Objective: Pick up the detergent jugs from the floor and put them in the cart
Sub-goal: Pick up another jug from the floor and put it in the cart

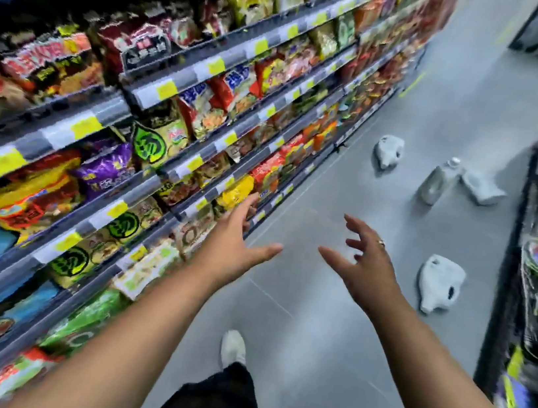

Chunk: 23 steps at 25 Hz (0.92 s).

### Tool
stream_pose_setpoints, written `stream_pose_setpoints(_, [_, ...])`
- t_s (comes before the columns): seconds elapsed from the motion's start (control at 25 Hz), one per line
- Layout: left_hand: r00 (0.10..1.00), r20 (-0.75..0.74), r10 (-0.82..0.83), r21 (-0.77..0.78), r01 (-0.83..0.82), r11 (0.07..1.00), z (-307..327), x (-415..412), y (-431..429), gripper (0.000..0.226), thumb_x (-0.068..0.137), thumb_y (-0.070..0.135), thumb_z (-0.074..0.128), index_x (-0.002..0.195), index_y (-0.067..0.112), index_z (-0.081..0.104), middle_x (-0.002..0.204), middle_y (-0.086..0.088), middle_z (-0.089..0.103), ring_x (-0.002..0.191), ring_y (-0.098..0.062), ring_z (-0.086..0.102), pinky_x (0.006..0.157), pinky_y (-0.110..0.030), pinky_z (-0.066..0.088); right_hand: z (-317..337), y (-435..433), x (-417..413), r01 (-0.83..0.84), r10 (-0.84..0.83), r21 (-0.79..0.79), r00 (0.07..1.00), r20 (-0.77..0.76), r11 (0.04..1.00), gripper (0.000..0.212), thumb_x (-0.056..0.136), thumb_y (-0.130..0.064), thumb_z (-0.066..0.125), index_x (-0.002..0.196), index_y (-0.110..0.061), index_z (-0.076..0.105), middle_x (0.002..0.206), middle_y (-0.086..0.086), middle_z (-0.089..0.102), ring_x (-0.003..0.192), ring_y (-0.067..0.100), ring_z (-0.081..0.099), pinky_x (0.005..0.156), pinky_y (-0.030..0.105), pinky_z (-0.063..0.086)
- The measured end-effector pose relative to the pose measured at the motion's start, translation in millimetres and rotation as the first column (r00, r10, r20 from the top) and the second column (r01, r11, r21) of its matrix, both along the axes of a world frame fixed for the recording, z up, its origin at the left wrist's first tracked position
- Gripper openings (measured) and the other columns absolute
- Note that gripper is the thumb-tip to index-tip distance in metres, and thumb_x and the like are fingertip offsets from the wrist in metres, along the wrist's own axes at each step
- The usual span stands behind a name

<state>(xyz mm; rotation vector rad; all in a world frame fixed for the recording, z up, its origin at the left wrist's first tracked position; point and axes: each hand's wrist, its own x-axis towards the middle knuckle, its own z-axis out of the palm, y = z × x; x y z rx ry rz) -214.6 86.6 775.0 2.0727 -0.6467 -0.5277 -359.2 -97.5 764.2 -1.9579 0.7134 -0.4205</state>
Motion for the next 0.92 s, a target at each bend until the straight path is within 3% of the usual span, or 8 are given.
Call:
stream_pose_setpoints(0.12, [0.989,-0.006,-0.145,-0.015,0.145,0.989,1,14,-83,0.098,0.075,0.04,0.082,0.152,0.033,0.023,0.138,0.007,0.044,0.12,-0.012,0.049,0.1,-0.033,0.044,-2,-60,-6,0.136,-0.136,0.009,0.991,-0.005,0.991,0.064,0.079,-0.03,0.078,0.135,-0.034,0.046,0.131,-0.006,0.047,0.112,0.015,0.054,0.086,0.023,0.04])
stream_pose_setpoints(0.24, [0.952,-0.02,-0.306,-0.033,0.305,0.952,-1,34,-171,0.096,0.075,0.036,0.082,0.152,0.032,0.024,0.139,0.004,0.043,0.12,-0.012,0.048,0.102,-0.036,0.044,-2,-120,-5,0.302,-0.302,0.017,0.953,-0.012,0.953,0.064,0.08,-0.03,0.077,0.136,-0.032,0.046,0.131,-0.009,0.046,0.111,0.014,0.053,0.088,0.023,0.037])
stream_pose_setpoints(0.48, [0.829,-0.004,-0.559,-0.035,0.558,0.829,9,68,-333,0.094,0.075,0.034,0.083,0.151,0.031,0.027,0.142,0.001,0.044,0.119,-0.013,0.049,0.101,-0.033,0.044,0,-220,0,0.572,-0.572,0.033,0.82,-0.025,0.82,0.067,0.077,-0.043,0.076,0.137,-0.03,0.047,0.134,-0.007,0.05,0.111,0.013,0.054,0.095,0.03,0.042])
stream_pose_setpoints(0.6, [0.75,-0.012,-0.662,-0.02,0.661,0.75,10,64,-407,0.094,0.075,0.036,0.083,0.15,0.034,0.027,0.141,0.004,0.044,0.116,-0.011,0.05,0.096,-0.029,0.044,-2,-261,-11,0.687,-0.687,0.073,0.726,-0.029,0.723,0.073,0.071,-0.049,0.07,0.137,-0.031,0.047,0.131,-0.007,0.047,0.114,0.017,0.054,0.1,0.04,0.045])
stream_pose_setpoints(0.76, [0.658,-0.037,-0.752,-0.028,0.752,0.659,2,43,-496,0.093,0.074,0.035,0.083,0.149,0.037,0.028,0.14,0.005,0.045,0.117,-0.013,0.051,0.098,-0.034,0.047,-14,-316,-38,0.778,-0.776,0.07,0.628,-0.055,0.625,0.065,0.082,-0.031,0.074,0.14,-0.029,0.044,0.134,-0.002,0.045,0.111,0.013,0.052,0.092,0.028,0.04])
stream_pose_setpoints(0.92, [0.59,-0.069,-0.804,0.011,0.807,0.591,-13,17,-591,0.091,0.076,0.034,0.082,0.148,0.038,0.027,0.139,0.007,0.044,0.118,-0.013,0.05,0.098,-0.034,0.047,-39,-397,-63,0.826,-0.823,0.082,0.563,-0.076,0.557,0.066,0.082,-0.031,0.075,0.14,-0.03,0.044,0.134,-0.003,0.046,0.109,0.013,0.052,0.093,0.026,0.04])
